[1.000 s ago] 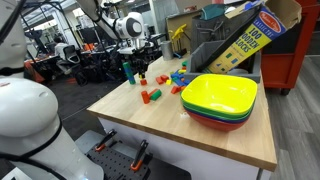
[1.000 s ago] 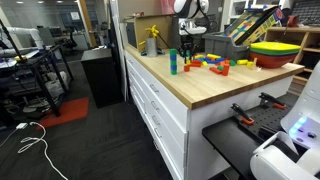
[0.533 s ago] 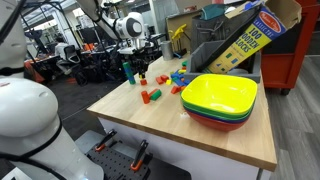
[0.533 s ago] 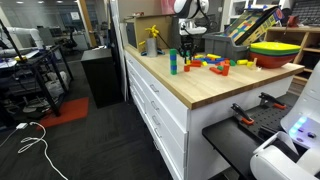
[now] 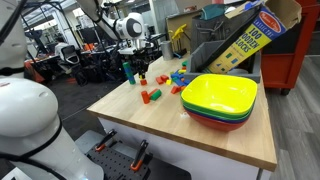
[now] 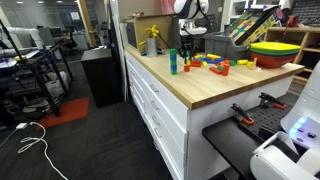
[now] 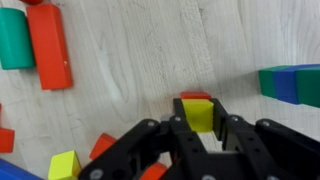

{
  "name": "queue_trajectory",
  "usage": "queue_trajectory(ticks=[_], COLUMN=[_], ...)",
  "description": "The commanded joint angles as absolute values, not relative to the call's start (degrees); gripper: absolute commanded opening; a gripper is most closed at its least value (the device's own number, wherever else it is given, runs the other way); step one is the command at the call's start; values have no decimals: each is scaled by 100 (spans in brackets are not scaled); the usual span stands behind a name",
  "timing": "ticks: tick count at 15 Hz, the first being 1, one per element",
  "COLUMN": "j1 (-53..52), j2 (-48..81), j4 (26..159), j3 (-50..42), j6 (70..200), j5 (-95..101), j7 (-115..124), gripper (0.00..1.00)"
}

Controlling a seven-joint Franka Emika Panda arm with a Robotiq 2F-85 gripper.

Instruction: Move the red and yellow blocks to the left

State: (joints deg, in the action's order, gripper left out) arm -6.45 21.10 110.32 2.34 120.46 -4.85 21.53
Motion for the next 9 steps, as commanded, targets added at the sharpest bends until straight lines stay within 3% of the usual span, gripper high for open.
queue_trajectory(ticks=[1,9], j1=[-608,-609], j2=[2112,2177], j4=[11046,11000], j3=[233,244], j6=[12117,12123], j5=[-599,-656], j7=[1982,1999], gripper=[7,7])
